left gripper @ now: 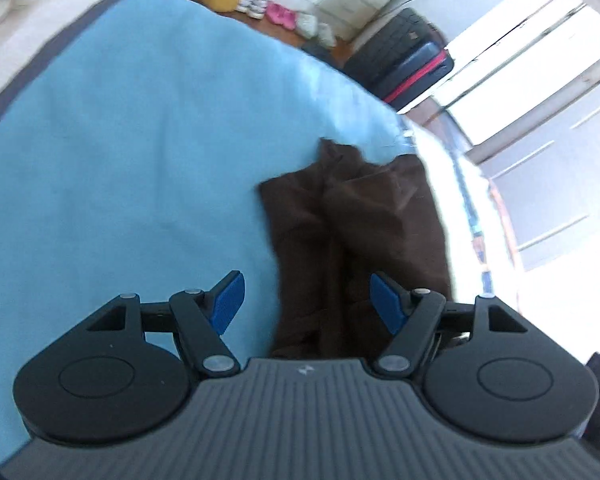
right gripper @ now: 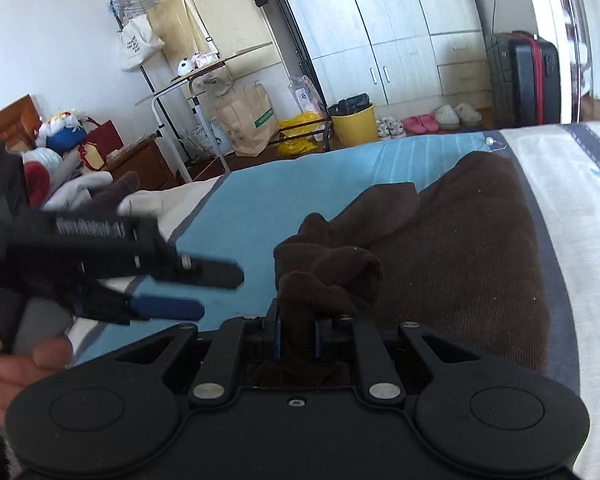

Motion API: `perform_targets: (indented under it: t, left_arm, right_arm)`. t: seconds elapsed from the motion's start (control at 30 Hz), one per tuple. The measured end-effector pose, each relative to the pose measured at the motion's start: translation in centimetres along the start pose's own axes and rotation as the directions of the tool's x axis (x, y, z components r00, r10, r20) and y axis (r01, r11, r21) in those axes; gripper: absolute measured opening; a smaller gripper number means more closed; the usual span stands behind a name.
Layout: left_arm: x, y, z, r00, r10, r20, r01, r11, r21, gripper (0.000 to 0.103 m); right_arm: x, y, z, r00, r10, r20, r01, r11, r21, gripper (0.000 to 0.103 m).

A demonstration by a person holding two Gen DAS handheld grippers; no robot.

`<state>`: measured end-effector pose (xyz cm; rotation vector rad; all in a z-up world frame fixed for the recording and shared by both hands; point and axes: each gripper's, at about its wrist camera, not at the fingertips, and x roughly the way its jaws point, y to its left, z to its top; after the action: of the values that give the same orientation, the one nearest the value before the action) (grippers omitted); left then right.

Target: Fold clothes

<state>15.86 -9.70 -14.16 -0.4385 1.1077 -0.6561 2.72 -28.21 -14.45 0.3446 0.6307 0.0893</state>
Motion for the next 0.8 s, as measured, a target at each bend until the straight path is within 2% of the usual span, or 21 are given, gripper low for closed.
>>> perform_targets:
  t: [0.1,0.13,0.2,0.27,0.3,0.37,0.43,0.47,0.53,0.6,0.67,0.8]
  left_arm:
    - [0.8,0.3,0.1,0.995,-0.096,-0.019,0.095,0.995,-0.039,0.069]
    - [1.1,0.2,0.1,0.993,-0.117,-0.022,0.116,0.992,-0.043,0.069]
    - [1.7,-0.1,0.0,0.989,-0.144,-0.027,0.142,0.989,-0.049,0.069]
    - [1.9,-0.5,0.0,0.994,-0.104,-0.014,0.103,0.994,-0.040,0.069]
    - [2.0,-0.7,-0.1,0.998,-0.069,-0.004,0.069,0.997,-0.025,0.069]
    - [1.6,-1.7,-0.3,0.998,0.052,0.046,-0.054,0.997,0.057,0.069]
    - [1.1,-2.9,-0.6,0.982,0.155,0.112,-0.170,0.976,0.138,0.069]
    - [0.7,-3.2,-0.7,0.978,0.160,0.132,-0.179,0.972,0.150,0.069]
    - [0.3,-3.1,-0.4,0.982,0.119,0.144,-0.138,0.983,0.124,0.069]
    - [0.3,-3.3,-0.2,0.983,0.102,0.154,-0.120,0.986,0.114,0.069]
    - [0.7,-3.8,-0.1,0.982,0.103,0.157,-0.125,0.983,0.135,0.069]
    - [2.5,-4.6,-0.6,0.993,0.095,0.074,-0.107,0.978,0.182,0.069]
  right_arm:
    - [-1.2,0.1,0.3,0.999,0.015,0.052,-0.016,1.000,0.015,0.017]
    - [-1.5,0.4,0.3,0.998,0.000,0.066,0.000,1.000,-0.003,0.017]
    - [-0.9,2.1,-0.1,0.996,-0.081,0.032,0.084,0.989,-0.122,0.018]
    - [0.0,3.6,-1.0,0.990,-0.144,-0.009,0.139,0.967,-0.212,0.022]
    - [0.1,3.8,-1.6,0.990,-0.139,-0.019,0.132,0.968,-0.214,0.027]
    - [-0.5,3.4,-2.3,0.997,-0.062,-0.043,0.054,0.985,-0.163,0.035]
    - [-1.9,2.2,-2.5,0.995,0.072,-0.064,-0.076,0.996,-0.055,0.039]
    - [-2.8,1.2,-2.5,0.988,0.138,-0.069,-0.137,0.990,0.007,0.039]
    - [-5.5,-0.6,-2.5,0.986,0.164,-0.039,-0.159,0.982,0.101,0.044]
    - [-8.5,-2.5,-3.0,0.993,0.112,0.021,-0.114,0.985,0.131,0.054]
    - [-11.3,-4.5,-3.8,0.997,0.040,0.069,-0.050,0.989,0.143,0.057]
    - [-13.4,-7.4,-6.1,0.992,-0.115,0.059,0.108,0.989,0.105,0.058]
